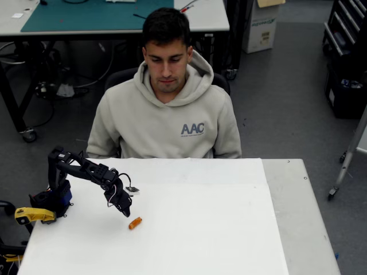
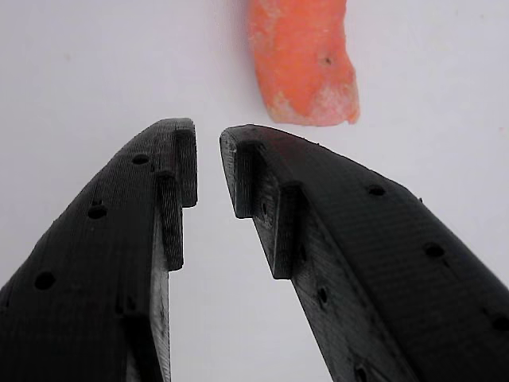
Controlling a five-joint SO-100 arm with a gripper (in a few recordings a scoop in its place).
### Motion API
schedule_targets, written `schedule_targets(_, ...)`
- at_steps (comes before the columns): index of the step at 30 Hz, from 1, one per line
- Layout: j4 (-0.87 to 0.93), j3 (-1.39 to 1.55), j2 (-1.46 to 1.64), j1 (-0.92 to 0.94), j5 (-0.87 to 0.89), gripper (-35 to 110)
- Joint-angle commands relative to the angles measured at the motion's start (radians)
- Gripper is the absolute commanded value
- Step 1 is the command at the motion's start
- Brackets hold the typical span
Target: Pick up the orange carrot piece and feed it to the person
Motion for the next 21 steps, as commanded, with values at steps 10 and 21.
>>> schedule_targets(10,0.000,-0.057,0.048,-0.026,-0.046,3)
schedule_targets(21,0.002,-0.041,0.049,-0.017,-0.115,35)
